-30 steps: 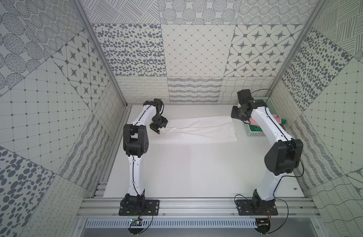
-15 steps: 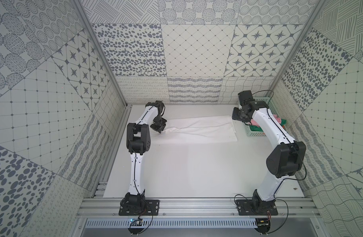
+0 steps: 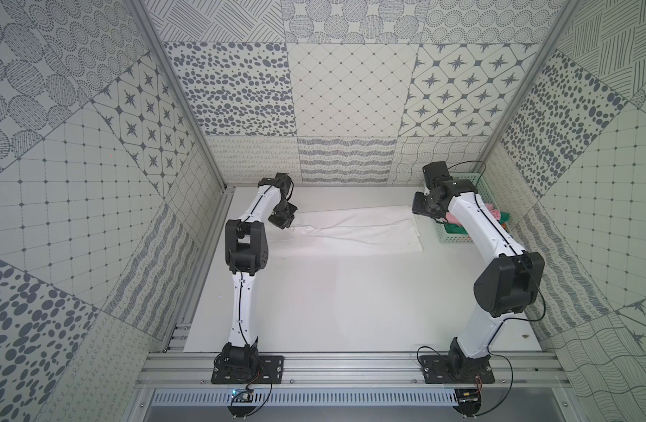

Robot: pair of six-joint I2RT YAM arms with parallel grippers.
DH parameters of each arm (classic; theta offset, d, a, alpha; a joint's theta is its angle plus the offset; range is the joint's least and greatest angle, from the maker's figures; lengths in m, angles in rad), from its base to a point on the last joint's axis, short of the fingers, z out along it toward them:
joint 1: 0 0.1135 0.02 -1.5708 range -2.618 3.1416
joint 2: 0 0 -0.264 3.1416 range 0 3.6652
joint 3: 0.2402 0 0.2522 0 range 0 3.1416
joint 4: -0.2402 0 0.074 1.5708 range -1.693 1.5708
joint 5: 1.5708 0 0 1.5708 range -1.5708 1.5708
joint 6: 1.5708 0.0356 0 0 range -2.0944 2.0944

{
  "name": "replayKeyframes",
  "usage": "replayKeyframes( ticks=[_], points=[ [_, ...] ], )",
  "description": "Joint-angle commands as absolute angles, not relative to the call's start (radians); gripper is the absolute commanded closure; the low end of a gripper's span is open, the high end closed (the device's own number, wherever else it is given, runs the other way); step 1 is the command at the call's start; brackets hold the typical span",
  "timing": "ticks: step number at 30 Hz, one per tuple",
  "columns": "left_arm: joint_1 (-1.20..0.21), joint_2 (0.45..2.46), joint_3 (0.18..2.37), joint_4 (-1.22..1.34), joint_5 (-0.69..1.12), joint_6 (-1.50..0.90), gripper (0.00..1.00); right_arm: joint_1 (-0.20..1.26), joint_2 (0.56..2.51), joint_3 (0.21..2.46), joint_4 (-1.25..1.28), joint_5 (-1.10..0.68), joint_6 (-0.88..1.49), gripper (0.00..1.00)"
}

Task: Fold and stack t-shirts
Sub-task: Smooth out the T-shirt at the center of the board.

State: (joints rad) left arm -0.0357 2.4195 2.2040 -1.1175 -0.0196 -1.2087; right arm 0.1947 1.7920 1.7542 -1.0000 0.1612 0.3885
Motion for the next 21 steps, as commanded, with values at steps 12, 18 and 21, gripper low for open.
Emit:
replayKeyframes(
  ticks=[12,18,21],
  points=[
    [-0.035,2.557,2.321,-0.848,0.173,-1.271,0.44,0.271,1.806,1.773,-1.029,0.161,0.38,0.55],
    [-0.036,2.526,2.275,-0.798,0.163,-1.214,0.14,0.283,1.807,1.781,-1.045,0.157,0.377,0.55],
    [-0.037,2.474,2.242,-0.799,0.144,-1.171,0.02,0.284,1.818,1.782,-1.048,0.15,0.376,0.55]
  ],
)
